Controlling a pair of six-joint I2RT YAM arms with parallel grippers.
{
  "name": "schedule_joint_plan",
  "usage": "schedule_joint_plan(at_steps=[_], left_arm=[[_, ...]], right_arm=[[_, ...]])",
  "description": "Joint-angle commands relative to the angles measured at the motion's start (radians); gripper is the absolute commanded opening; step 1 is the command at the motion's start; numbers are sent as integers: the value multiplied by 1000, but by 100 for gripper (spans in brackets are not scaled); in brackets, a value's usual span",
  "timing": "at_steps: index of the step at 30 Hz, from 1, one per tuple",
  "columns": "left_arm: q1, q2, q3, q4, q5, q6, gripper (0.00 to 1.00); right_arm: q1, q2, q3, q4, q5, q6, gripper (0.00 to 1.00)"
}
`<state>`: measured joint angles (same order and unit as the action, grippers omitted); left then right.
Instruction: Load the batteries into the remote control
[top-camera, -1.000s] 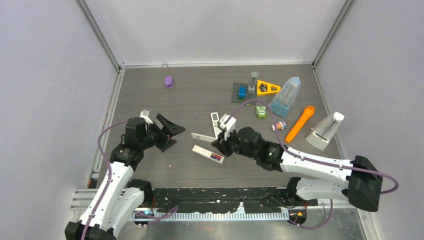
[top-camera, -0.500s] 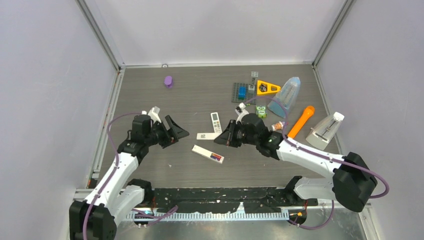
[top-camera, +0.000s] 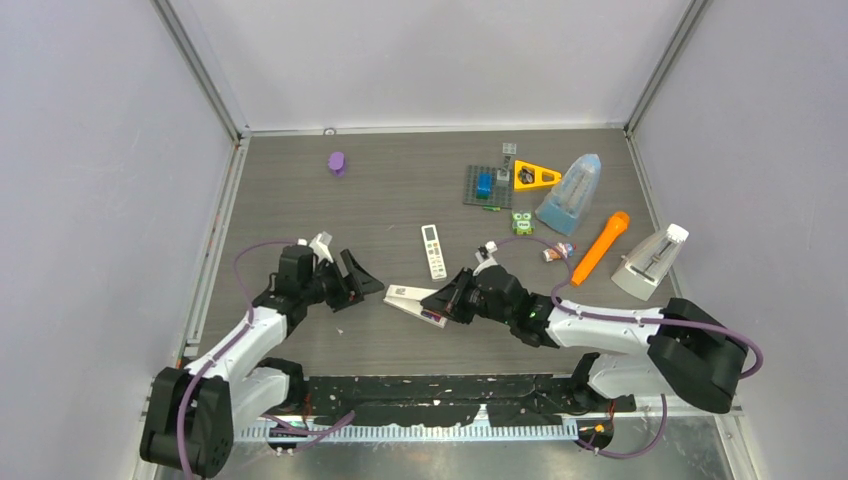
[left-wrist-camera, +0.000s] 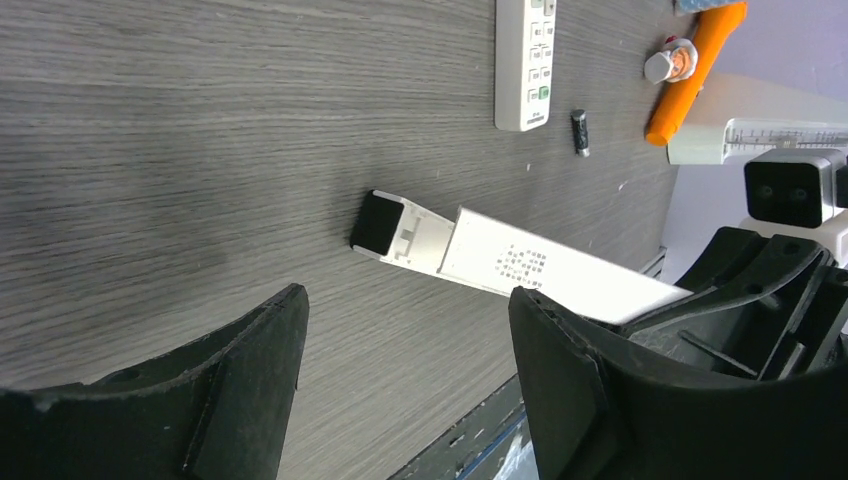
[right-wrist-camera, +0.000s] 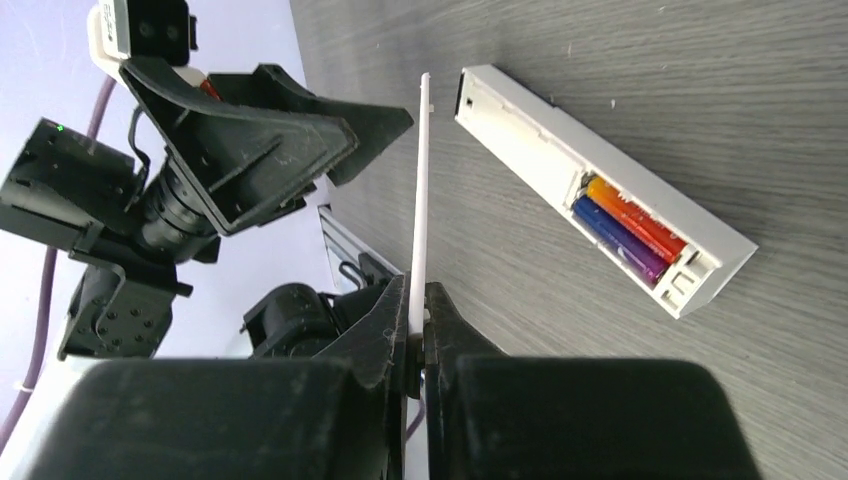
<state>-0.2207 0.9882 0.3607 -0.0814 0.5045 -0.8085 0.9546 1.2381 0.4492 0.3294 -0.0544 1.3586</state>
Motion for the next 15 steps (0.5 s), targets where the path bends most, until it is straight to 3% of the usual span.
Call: schedule_joint_plan(at_steps=[1, 7, 15], left_arm=[[-6, 35, -21, 149, 25, -11, 73], [-11, 92, -26, 198, 36, -10, 72], [-14, 117, -29, 215, 26, -2, 71]], right_arm=[[8, 24, -8, 130, 111, 56, 5], [8, 89, -29, 237, 102, 93, 5], [10, 112, -30, 217, 92, 117, 5]])
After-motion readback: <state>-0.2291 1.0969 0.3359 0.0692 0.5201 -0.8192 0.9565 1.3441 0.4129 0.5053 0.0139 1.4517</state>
